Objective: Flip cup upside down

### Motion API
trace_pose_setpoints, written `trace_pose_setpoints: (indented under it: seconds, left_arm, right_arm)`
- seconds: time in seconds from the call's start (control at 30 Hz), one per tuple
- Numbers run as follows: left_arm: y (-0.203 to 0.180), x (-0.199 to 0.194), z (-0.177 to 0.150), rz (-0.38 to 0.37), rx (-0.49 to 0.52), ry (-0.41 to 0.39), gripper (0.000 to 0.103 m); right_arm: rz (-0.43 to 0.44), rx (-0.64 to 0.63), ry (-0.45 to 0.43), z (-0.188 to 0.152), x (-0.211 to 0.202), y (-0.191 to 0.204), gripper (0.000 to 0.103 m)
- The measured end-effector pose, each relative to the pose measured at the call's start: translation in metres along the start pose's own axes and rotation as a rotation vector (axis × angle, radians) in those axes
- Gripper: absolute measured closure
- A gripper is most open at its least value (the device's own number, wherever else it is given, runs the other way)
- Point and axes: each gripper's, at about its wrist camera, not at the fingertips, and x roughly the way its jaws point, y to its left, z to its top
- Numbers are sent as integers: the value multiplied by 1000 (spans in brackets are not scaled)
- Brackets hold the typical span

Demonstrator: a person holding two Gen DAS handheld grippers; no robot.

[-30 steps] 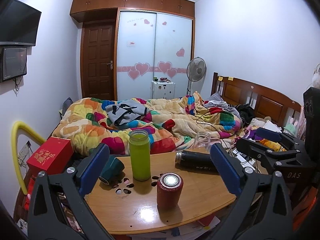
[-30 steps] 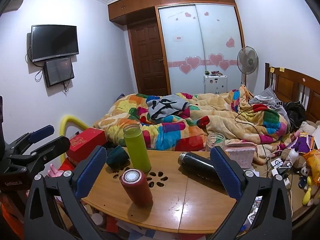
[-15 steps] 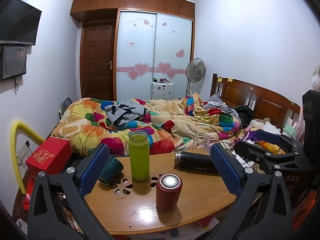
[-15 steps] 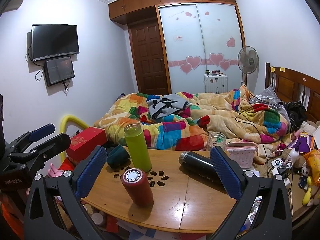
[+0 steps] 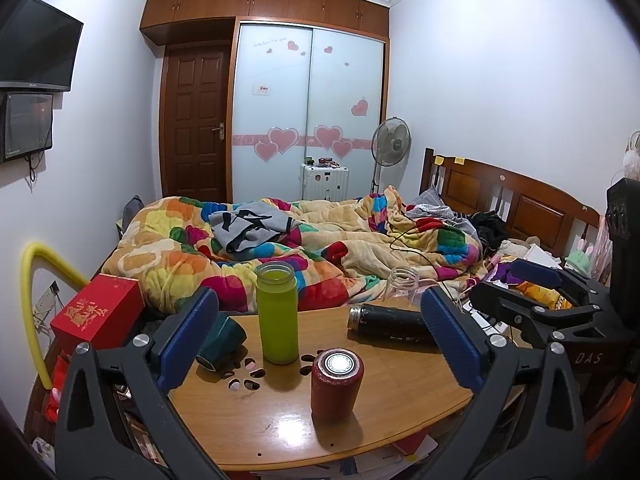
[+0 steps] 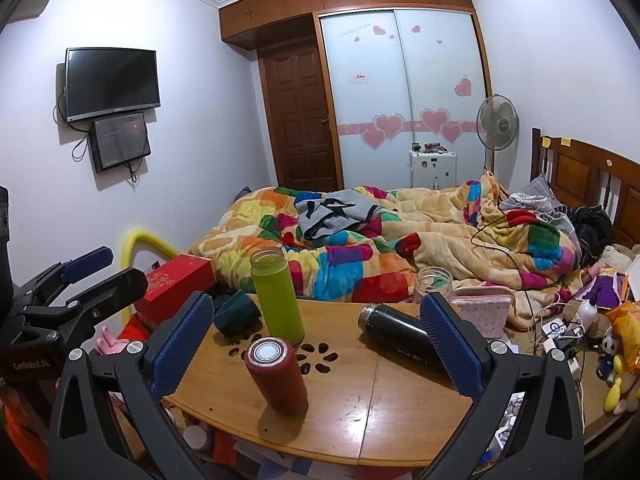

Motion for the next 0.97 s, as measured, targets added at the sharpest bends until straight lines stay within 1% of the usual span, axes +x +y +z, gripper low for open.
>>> trace_pose_setpoints:
  seconds: [0.17,0.47,0.63,0.97]
  left_arm:
    - [-2,-1,3,-27,-5,9,0]
    - [-3,1,3,-27,-4,21,0]
    - [0,2,2,-43,-12,26,0]
    - [0,-1,3,-49,-8,16,0]
  right_arm:
    - [1,0,0,0,0,0,0]
    - [0,0,1,0,0,1,0]
    - [-1,1,1,-1,0,1,0]
    - [2,2,6,-2,-4,-1,0]
